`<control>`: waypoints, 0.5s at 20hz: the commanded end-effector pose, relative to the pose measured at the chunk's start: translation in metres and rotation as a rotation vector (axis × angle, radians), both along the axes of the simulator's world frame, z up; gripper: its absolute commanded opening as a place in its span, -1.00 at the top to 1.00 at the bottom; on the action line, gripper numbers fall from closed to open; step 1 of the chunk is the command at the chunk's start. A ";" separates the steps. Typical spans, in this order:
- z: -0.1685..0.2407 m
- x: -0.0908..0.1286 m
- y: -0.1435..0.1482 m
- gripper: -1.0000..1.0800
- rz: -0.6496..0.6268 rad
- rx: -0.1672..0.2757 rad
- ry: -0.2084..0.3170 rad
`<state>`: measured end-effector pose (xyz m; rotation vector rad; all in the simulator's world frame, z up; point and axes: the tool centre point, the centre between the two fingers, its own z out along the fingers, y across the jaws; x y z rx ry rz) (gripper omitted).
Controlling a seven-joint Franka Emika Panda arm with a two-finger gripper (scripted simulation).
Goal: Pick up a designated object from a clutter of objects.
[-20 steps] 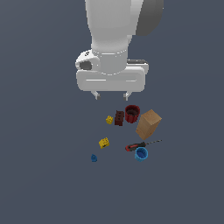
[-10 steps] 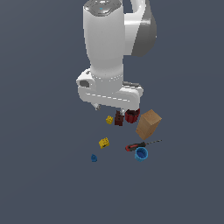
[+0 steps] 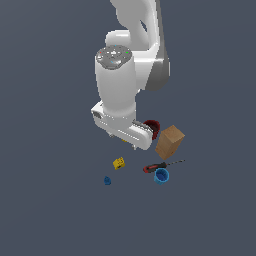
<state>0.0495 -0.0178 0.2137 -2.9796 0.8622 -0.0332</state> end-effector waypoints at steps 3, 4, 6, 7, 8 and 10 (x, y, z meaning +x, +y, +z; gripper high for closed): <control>-0.031 0.004 -0.005 -0.92 -0.129 0.000 0.010; -0.038 0.005 -0.006 -0.92 -0.158 0.000 0.013; -0.051 0.006 -0.009 -0.92 -0.214 -0.001 0.017; -0.058 0.006 -0.010 -0.92 -0.243 -0.002 0.019; -0.065 0.006 -0.011 -0.92 -0.271 -0.003 0.022; -0.079 0.006 -0.014 -0.92 -0.327 -0.005 0.026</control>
